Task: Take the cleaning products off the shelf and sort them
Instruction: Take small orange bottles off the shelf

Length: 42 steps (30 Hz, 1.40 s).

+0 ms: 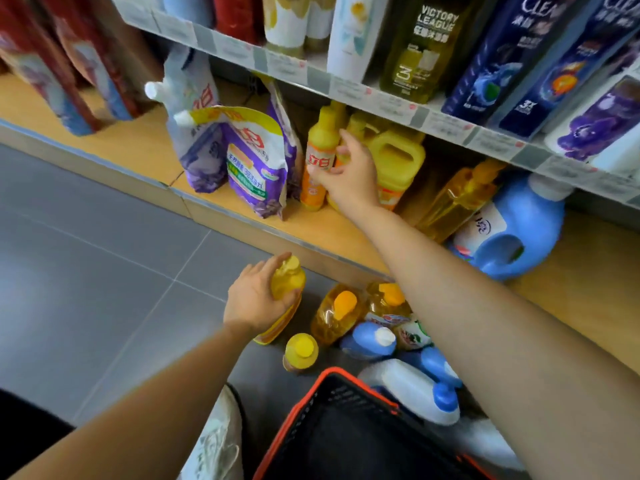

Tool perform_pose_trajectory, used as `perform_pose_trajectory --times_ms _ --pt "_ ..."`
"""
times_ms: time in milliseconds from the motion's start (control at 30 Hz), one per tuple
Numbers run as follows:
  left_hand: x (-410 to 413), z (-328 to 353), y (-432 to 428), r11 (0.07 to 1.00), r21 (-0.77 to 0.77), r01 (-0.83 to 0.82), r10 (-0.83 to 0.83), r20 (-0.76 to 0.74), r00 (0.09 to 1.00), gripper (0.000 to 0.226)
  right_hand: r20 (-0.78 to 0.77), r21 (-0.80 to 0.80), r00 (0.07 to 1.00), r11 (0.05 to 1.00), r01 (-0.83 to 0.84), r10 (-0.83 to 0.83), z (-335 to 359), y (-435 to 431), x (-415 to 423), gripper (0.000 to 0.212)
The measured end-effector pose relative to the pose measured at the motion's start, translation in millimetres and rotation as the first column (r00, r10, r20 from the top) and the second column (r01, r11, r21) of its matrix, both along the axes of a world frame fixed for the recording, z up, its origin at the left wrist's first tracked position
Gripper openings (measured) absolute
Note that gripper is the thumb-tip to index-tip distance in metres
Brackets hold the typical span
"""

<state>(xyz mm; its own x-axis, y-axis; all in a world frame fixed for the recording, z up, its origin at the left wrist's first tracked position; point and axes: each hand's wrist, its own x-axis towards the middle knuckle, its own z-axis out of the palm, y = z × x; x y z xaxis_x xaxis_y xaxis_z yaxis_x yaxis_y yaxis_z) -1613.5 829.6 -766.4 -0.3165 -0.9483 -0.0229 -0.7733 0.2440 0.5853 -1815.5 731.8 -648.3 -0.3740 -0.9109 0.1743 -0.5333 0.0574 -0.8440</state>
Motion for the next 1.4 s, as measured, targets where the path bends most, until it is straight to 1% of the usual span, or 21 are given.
perform_pose_trajectory --times_ms 67,133,200,267,333,400,500,667,733,867,933,1000,1067,1133,1167,1233,1300,1400 --pt "-1 -1 -1 1.000 -0.017 -0.005 0.005 -0.007 1.000 0.068 0.014 -0.012 0.999 0.999 0.046 -0.046 -2 -18 5 0.089" --pt "-4 -2 -3 1.000 -0.021 -0.008 0.008 -0.007 1.000 0.068 0.048 -0.004 0.996 0.997 0.080 -0.079 -3 -29 10 0.086" --pt "-6 -4 -4 1.000 -0.020 -0.009 0.009 -0.007 1.000 0.068 0.050 -0.046 0.991 0.991 0.129 -0.127 -5 -33 12 0.074" --pt "-6 -5 -5 1.000 -0.011 -0.016 0.016 -0.012 1.000 0.069 0.026 -0.141 0.983 0.973 0.186 -0.184 -8 -30 14 0.059" --pt "-6 -7 -6 1.000 -0.010 -0.016 0.016 -0.018 1.000 0.069 0.001 -0.220 0.976 0.952 0.211 -0.216 -11 -24 16 0.054" --pt "-6 -8 -7 1.000 -0.011 -0.014 0.014 -0.017 1.000 0.069 -0.011 -0.271 0.983 0.947 0.173 -0.183 -16 -17 19 0.054" --pt "-6 -9 -7 1.000 -0.005 -0.014 0.014 -0.015 1.000 0.069 0.037 -0.287 0.996 0.954 0.084 -0.076 -19 -11 21 0.053" --pt "-8 -4 -5 1.000 0.024 -0.019 0.019 -0.012 1.000 0.073 0.098 -0.289 0.995 0.956 0.055 -0.028 -5 16 10 0.053" --pt "-8 -2 -5 0.999 0.043 -0.020 0.020 -0.014 1.000 0.074 0.120 -0.296 0.993 0.955 0.030 0.006 6 37 4 0.054" --pt "-11 5 -6 0.987 0.158 -0.028 0.032 -0.023 0.999 0.074 0.164 -0.286 0.979 0.956 -0.072 0.122 33 90 -11 0.052" --pt "-16 16 -1 0.981 0.188 -0.054 0.059 -0.020 0.998 0.077 0.196 -0.266 0.969 0.959 -0.094 0.149 44 118 -19 0.052" --pt "-25 34 8 0.983 0.178 -0.055 0.070 -0.080 0.994 0.081 0.223 -0.253 0.962 0.963 -0.097 0.155 54 145 -28 0.051" --pt "-36 61 19 0.990 0.138 0.030 0.000 -0.212 0.977 0.083 0.248 -0.238 0.958 0.968 -0.086 0.146 61 172 -35 0.050" --pt "-48 90 31 0.989 0.031 0.142 -0.125 -0.305 0.944 0.083 0.285 -0.227 0.951 0.972 -0.055 0.120 67 198 -40 0.050" --pt "-54 104 38 0.980 0.003 0.198 -0.185 -0.345 0.920 0.082 0.306 -0.228 0.946 0.973 -0.033 0.104 71 210 -42 0.049" --pt "-65 130 54 0.938 0.044 0.344 -0.292 -0.435 0.852 0.081 0.354 -0.230 0.932 0.973 0.000 0.084 78 232 -45 0.050" --pt "-74 150 72 0.890 0.052 0.454 -0.383 -0.455 0.804 0.080 0.395 -0.229 0.916 0.973 0.020 0.074 85 253 -46 0.053" --pt "-80 173 92 0.869 -0.014 0.495 -0.443 -0.467 0.765 0.079 0.435 -0.220 0.898 0.975 0.033 0.068 99 280 -46 0.055"
